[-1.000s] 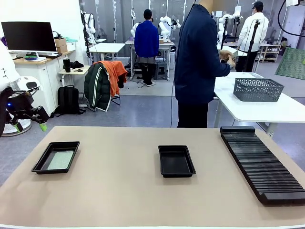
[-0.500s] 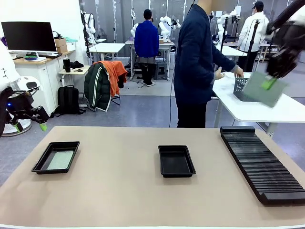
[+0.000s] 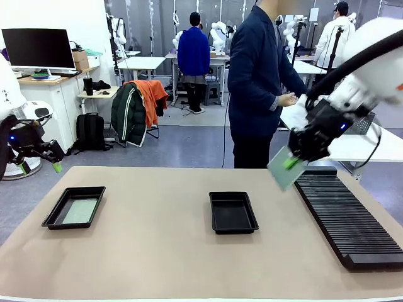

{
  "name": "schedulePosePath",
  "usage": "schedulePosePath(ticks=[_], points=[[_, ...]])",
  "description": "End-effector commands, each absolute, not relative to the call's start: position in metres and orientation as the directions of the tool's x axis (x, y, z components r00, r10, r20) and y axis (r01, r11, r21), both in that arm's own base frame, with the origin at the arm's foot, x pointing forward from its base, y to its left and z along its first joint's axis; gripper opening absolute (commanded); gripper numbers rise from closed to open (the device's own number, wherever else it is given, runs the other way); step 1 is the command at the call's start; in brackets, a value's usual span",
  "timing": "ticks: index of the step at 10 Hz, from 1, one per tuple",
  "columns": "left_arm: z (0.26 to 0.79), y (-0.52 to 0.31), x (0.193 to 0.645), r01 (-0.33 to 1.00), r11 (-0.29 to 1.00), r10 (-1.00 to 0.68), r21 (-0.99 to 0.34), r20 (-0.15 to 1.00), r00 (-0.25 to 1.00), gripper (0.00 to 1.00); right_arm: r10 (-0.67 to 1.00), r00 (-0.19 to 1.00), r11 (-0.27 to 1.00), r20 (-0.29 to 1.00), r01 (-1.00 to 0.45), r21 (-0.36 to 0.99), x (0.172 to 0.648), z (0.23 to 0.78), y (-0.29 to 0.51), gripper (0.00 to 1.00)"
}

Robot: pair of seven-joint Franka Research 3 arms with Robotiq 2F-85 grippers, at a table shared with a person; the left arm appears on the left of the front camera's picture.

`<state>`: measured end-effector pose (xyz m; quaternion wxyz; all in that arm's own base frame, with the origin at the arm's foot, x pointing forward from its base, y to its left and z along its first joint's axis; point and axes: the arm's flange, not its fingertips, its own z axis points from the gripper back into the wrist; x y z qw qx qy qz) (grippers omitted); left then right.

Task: Inspect and transfer BCBs to ESD trays.
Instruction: Pick up the Blank PCB from the PCB Rack and place it in the right ESD tray.

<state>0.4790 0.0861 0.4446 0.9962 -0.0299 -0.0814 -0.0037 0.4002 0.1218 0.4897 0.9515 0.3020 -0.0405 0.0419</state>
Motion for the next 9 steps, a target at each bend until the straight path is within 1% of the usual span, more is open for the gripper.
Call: schedulePosePath(ticks=[1,2,3,4,7,9], points=[[0.442,0.086,0.478,0.01,0.998,0.0,-0.059,0.168,0.986,1.0,-0.034,0.984,0.73,0.175,-0.095,0.677,0.397,0.454,0.155,0.03],[0.442,0.086,0.478,0.01,0.998,0.0,-0.059,0.168,0.986,1.0,-0.04,0.988,0.705,0.152,-0.08,0.704,0.4,0.435,0.167,0.03],[0.442,0.086,0.478,0.01,0.998,0.0,-0.059,0.168,0.986,1.0,-0.049,0.986,0.684,0.159,-0.083,0.725,0.404,0.417,0.177,0.03],[0.442,0.086,0.478,0.01,0.998,0.0,-0.059,0.168,0.986,1.0,-0.064,0.978,0.666,0.197,-0.104,0.738,0.409,0.4,0.183,0.03],[0.442,0.086,0.478,0.01,0.998,0.0,-0.059,0.168,0.986,1.0,-0.007,0.98,0.614,0.199,-0.153,0.774,0.434,0.358,0.191,0.03],[0.442,0.086,0.478,0.01,0.998,0.0,-0.059,0.168,0.986,1.0,-0.002,0.984,0.61,0.177,-0.139,0.78,0.454,0.329,0.19,0.03]])
